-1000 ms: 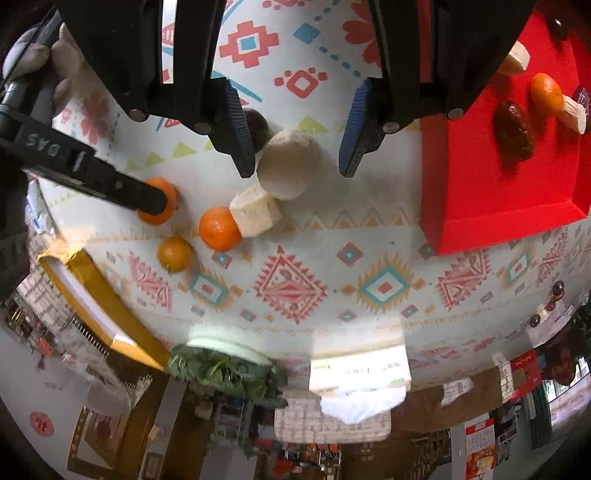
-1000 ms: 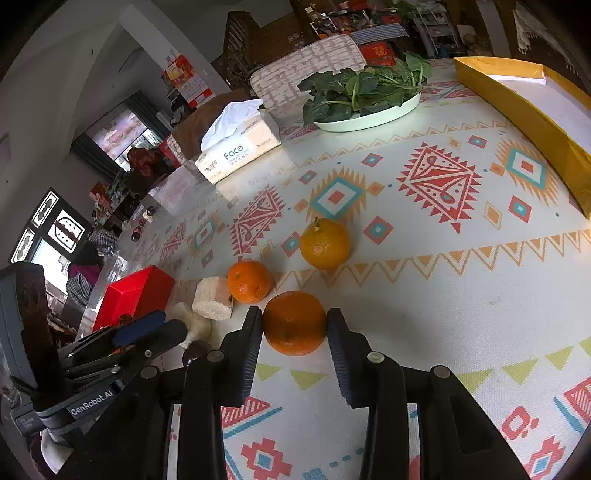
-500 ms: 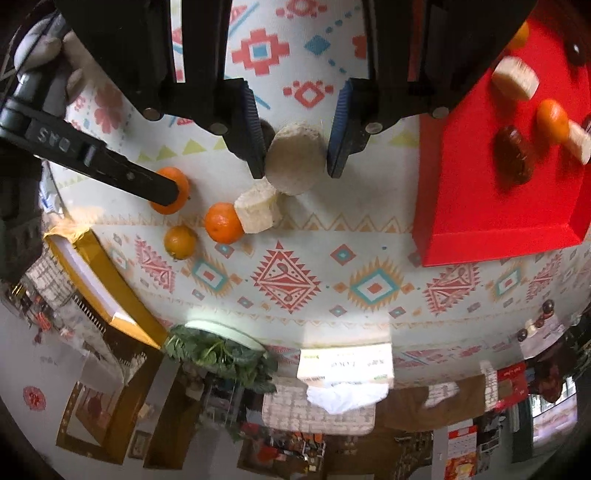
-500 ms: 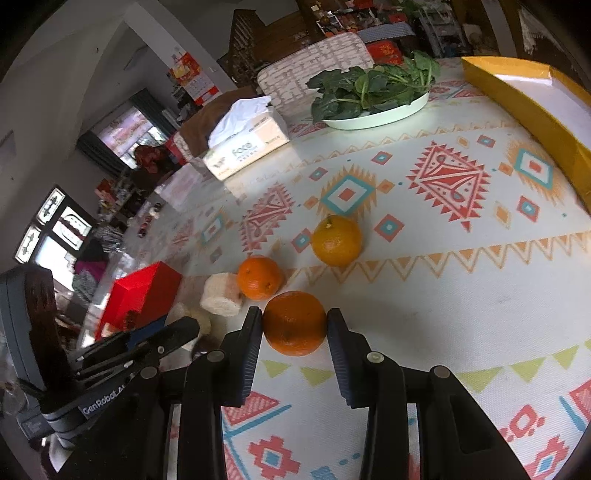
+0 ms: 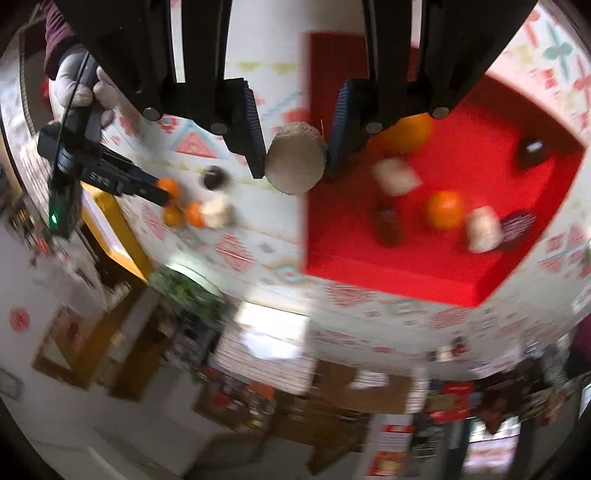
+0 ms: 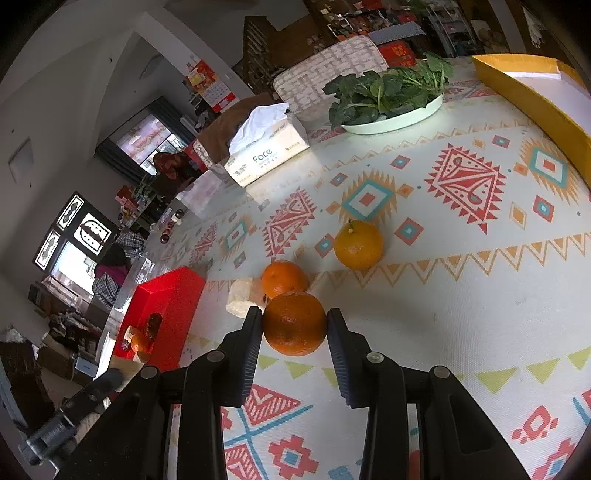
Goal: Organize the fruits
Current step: 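Carry the yam chunk over the red box with the left tool while the right tool carries the orange there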
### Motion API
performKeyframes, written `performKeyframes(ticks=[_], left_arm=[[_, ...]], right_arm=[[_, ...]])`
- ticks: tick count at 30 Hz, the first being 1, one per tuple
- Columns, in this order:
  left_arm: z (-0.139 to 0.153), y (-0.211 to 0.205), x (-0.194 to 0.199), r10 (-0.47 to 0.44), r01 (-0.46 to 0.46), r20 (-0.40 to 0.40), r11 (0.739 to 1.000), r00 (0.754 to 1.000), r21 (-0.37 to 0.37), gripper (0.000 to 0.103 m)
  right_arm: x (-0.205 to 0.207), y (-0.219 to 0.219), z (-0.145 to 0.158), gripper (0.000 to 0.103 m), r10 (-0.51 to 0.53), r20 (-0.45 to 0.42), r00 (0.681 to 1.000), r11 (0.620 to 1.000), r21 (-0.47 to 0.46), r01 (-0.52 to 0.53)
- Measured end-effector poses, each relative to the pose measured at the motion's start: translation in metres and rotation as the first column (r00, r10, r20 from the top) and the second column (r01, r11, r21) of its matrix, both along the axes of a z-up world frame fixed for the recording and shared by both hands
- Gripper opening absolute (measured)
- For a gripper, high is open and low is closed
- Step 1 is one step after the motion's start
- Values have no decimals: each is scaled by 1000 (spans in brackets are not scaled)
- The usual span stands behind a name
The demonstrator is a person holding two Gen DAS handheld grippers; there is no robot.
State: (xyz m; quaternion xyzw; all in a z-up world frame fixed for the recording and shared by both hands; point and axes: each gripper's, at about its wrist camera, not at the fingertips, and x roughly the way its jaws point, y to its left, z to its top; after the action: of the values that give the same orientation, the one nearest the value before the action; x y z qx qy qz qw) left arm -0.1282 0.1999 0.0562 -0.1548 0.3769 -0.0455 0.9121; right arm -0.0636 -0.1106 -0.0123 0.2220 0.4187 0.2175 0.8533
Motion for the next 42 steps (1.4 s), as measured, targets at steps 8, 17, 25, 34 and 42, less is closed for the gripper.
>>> performKeyframes(ticks=[8, 17, 25, 34, 42], left_arm=[[-7, 68, -40, 144, -144, 14, 990, 989, -3, 33], [-25, 110, -52, 207, -207, -5, 976, 978, -59, 33], [-30, 119, -42, 204, -205, -15, 978, 979, -35, 33], [-33, 135, -31, 216, -217, -31, 975, 976, -52, 33], [-27, 150, -41, 249, -249, -13, 961, 968, -119, 47]], right_arm=[[0, 6, -1, 39, -28, -13, 1000, 997, -75, 27], [-38, 73, 42, 39, 148, 22, 989, 989, -18, -148], [-75, 181, 52, 39, 377, 47, 925, 923, -101, -371], [-81, 253, 37, 39, 485, 29, 874, 866, -159, -475], [-84, 295, 29, 39, 514, 57, 856, 826, -300, -476]])
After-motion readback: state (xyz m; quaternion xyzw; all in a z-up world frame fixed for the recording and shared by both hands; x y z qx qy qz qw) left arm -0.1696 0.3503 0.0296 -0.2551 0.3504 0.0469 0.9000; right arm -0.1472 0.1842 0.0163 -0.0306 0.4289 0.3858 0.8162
